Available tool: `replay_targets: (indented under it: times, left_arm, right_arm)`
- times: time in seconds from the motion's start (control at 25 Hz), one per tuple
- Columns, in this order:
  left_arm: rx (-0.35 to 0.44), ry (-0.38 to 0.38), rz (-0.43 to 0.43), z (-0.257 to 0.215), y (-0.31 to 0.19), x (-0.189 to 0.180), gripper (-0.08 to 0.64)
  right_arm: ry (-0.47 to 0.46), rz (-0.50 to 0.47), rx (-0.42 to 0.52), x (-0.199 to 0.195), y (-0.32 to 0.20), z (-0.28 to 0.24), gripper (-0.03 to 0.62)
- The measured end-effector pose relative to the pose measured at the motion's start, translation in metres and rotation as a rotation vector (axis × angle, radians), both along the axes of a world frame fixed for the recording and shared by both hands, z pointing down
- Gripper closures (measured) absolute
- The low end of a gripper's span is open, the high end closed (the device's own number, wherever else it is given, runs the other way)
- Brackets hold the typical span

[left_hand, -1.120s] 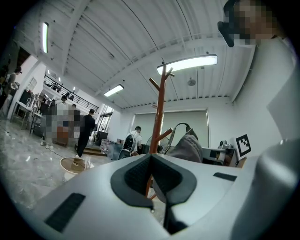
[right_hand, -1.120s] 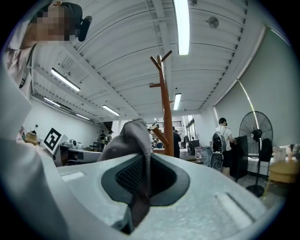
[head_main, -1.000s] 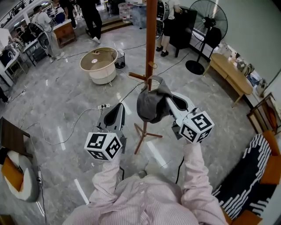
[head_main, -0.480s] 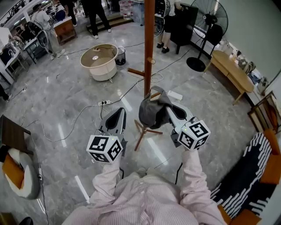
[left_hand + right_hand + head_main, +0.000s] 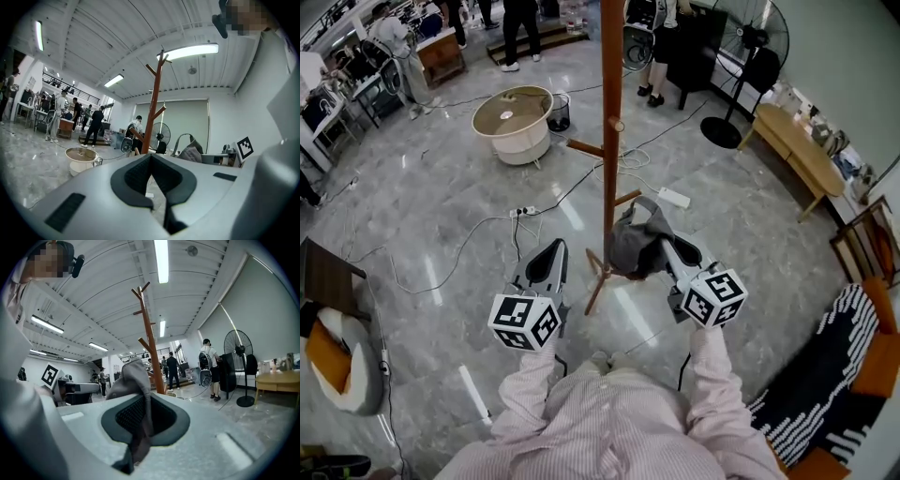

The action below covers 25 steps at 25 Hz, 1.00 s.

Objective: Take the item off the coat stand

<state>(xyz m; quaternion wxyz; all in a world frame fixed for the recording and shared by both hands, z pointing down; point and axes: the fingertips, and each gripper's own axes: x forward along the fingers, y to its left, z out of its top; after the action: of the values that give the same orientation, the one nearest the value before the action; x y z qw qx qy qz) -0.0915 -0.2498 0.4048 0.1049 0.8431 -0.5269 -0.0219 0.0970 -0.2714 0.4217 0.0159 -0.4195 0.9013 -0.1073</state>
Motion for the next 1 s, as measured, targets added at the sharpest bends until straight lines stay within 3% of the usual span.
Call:
replay_targets:
  times: [0.48,1.0]
  left_arm:
    - [0.017,-0.002,-0.028,0.01,0.001,0.003,0.558]
    - [0.039,-0.009,-0.056,0.008,-0.002,-0.001,0.558]
  right_arm:
    - [-0.024,0.057,-0.034,0.038,0.003,0.023,0.568]
    - [-0.045,0.074,-0.024,0.051,-0.002,0.019,0.568]
